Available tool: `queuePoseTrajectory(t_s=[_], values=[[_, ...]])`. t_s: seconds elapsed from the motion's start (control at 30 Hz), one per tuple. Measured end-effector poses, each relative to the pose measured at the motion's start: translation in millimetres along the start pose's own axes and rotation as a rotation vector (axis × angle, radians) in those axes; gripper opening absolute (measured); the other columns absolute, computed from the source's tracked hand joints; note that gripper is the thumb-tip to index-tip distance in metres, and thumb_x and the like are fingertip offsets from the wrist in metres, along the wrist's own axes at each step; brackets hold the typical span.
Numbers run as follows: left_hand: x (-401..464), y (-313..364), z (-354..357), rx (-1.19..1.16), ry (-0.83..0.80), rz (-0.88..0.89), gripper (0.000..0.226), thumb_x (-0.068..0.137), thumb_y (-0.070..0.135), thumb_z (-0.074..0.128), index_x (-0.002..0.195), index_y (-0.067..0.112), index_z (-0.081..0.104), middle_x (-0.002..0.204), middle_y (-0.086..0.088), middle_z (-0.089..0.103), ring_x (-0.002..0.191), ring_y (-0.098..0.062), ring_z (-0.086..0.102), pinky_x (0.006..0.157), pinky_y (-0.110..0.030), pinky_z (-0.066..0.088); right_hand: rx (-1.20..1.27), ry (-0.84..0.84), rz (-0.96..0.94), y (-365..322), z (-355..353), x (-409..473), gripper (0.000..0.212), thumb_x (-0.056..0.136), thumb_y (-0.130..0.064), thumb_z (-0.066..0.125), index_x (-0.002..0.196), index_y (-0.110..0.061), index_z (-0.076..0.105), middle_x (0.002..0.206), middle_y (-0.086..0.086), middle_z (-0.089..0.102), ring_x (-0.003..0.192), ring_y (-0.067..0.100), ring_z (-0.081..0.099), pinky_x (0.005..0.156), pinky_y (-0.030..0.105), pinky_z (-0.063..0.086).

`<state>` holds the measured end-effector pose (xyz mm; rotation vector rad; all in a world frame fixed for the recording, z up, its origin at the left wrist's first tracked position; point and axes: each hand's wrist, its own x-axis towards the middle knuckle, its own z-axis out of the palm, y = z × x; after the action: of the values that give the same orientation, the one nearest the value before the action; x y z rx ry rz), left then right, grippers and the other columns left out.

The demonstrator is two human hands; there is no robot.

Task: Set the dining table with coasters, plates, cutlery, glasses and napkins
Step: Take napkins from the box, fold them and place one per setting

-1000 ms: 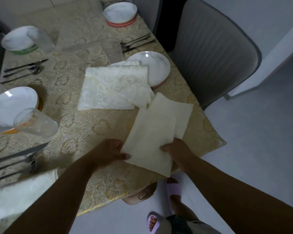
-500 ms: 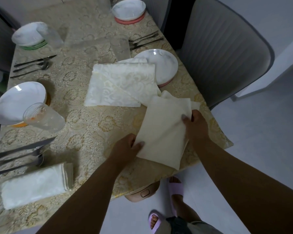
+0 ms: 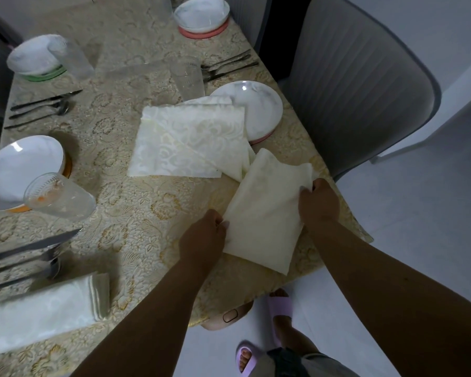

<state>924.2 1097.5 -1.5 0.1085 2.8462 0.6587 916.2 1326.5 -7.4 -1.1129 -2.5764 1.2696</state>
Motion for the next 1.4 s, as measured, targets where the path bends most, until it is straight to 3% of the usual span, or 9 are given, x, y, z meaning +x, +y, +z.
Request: queuePoseTrajectory(t_s=[0.23, 0.37, 0.6, 0.83, 0.93, 1.03, 1.17, 1.3, 1.4], values=[[18, 18, -2, 0.163, 0.015, -0.016, 0.031, 0.088, 0.038, 0.058, 0.107, 0.013, 0.055, 0.104, -0.005, 0.058, 0.098, -0.024, 0.055, 0.079, -0.036, 0.049, -0.095, -0.011, -0.009, 2, 2, 6, 0.027, 0.097, -0.025, 0.045, 0.106, -0.002, 0.056, 0.106, 0.011, 0.059, 0.099, 0.027, 0.056, 0.082, 0.032, 0.041], [52, 47, 1, 0.024, 0.000, -0.061, 0.051, 0.084, 0.040, 0.066, 0.120, 0.008, 0.050, 0.117, -0.010, 0.056, 0.112, -0.029, 0.051, 0.094, -0.040, 0.043, -0.090, -0.045, 0.009, 3, 2, 9, 0.030, 0.097, -0.027, 0.045, 0.113, -0.003, 0.055, 0.113, 0.012, 0.059, 0.105, 0.028, 0.056, 0.089, 0.034, 0.043], [89, 82, 8, -0.378, -0.134, -0.320, 0.053, 0.081, 0.039, 0.072, 0.118, 0.002, 0.061, 0.110, -0.012, 0.066, 0.098, -0.028, 0.064, 0.087, -0.038, 0.054, -0.098, -0.084, 0.027, 4, -2, 13, 0.032, 0.096, -0.028, 0.049, 0.113, -0.002, 0.055, 0.113, 0.013, 0.059, 0.103, 0.028, 0.057, 0.081, 0.030, 0.042], [60, 92, -41, -0.664, -0.225, -0.153, 0.026, 0.078, 0.025, 0.078, 0.090, 0.005, 0.068, 0.089, -0.013, 0.071, 0.080, -0.030, 0.069, 0.073, -0.043, 0.058, 0.246, -0.094, 0.091, -14, -24, 11, 0.053, 0.075, -0.033, 0.078, 0.113, -0.014, 0.047, 0.105, -0.003, 0.050, 0.100, 0.017, 0.050, 0.084, 0.034, 0.047], [43, 80, -61, -0.807, -0.247, -0.090, 0.033, 0.073, 0.027, 0.081, 0.093, 0.005, 0.068, 0.092, -0.017, 0.072, 0.085, -0.038, 0.069, 0.076, -0.056, 0.056, 0.610, -0.374, 0.089, -28, -34, 5, 0.047, 0.071, -0.030, 0.077, 0.111, -0.021, 0.052, 0.111, -0.002, 0.058, 0.099, 0.016, 0.057, 0.076, 0.031, 0.051], [33, 64, -73, -0.902, -0.231, -0.070, 0.041, 0.067, 0.029, 0.082, 0.093, 0.002, 0.065, 0.093, -0.020, 0.071, 0.085, -0.043, 0.068, 0.076, -0.055, 0.055, 0.719, -0.654, 0.146, -38, -36, -5, 0.048, 0.058, -0.038, 0.078, 0.101, -0.028, 0.059, 0.112, 0.005, 0.066, 0.105, 0.024, 0.062, 0.092, 0.047, 0.050], [23, 48, -96, -0.949, -0.076, -0.067, 0.014, 0.078, 0.011, 0.076, 0.082, 0.005, 0.064, 0.082, -0.017, 0.067, 0.071, -0.027, 0.062, 0.068, -0.043, 0.051, 0.855, -0.735, 0.025, -65, -39, -11, 0.024, 0.078, -0.013, 0.064, 0.102, -0.019, 0.063, 0.098, 0.000, 0.073, 0.096, 0.019, 0.067, 0.081, 0.034, 0.055], [18, 32, -136, -0.977, 0.076, 0.011, 0.041, 0.074, 0.015, 0.079, 0.097, -0.012, 0.058, 0.096, -0.031, 0.065, 0.079, -0.028, 0.062, 0.073, -0.049, 0.053, 0.725, -0.740, -0.269, -111, -43, -17, 0.026, 0.088, -0.017, 0.062, 0.113, -0.024, 0.063, 0.114, 0.001, 0.069, 0.109, 0.020, 0.064, 0.091, 0.038, 0.052], [13, 19, -164, -0.951, 0.196, 0.102, 0.039, 0.072, 0.010, 0.078, 0.101, -0.011, 0.061, 0.103, -0.029, 0.067, 0.088, -0.026, 0.063, 0.081, -0.048, 0.054, 0.565, -0.679, -0.509, -145, -48, -24, 0.030, 0.090, -0.021, 0.064, 0.119, -0.025, 0.061, 0.117, -0.001, 0.067, 0.110, 0.012, 0.062, 0.093, 0.034, 0.050]])
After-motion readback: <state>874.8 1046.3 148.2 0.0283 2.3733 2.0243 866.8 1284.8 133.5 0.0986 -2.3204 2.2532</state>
